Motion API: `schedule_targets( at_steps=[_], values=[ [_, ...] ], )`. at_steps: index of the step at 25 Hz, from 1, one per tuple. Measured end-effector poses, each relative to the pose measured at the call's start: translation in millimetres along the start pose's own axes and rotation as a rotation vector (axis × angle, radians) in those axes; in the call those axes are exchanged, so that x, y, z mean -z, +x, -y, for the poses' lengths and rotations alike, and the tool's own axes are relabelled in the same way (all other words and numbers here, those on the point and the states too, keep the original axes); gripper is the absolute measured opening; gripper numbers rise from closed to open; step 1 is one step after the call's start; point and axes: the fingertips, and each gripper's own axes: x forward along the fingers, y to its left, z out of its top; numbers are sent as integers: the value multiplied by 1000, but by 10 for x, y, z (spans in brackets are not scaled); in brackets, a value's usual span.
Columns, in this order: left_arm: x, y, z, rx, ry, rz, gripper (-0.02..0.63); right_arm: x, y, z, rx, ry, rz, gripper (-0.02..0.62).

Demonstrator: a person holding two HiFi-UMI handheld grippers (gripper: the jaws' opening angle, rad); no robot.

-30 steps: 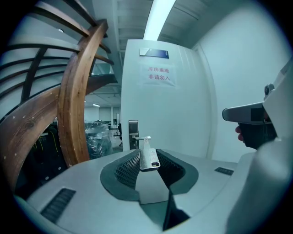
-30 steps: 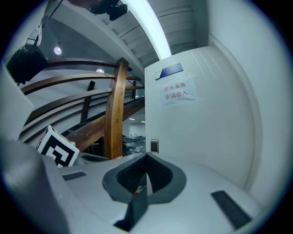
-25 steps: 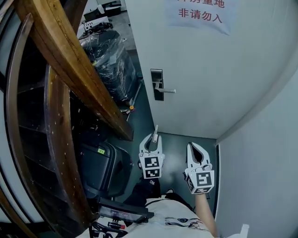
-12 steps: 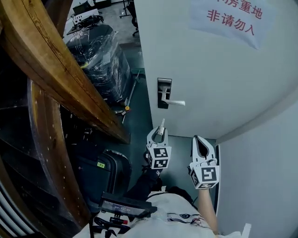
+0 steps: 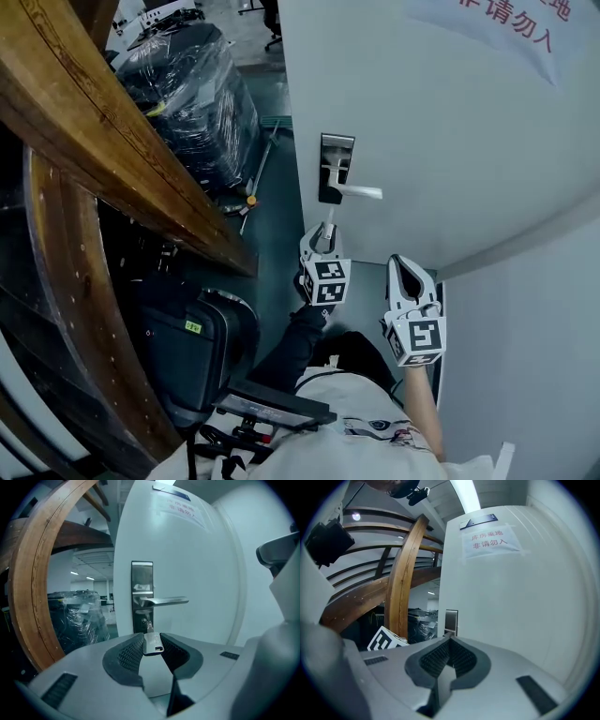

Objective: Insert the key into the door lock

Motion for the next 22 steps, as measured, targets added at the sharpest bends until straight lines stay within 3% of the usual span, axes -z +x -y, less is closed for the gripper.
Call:
schedule_targets(
  at_steps=[9, 22],
  values=[
    [93, 563, -74, -56, 3, 70, 117, 561, 180, 234, 0, -10, 44, 6],
    [111, 793, -109, -98, 4, 79, 117, 733, 334, 351, -4, 7, 51, 6]
  ],
)
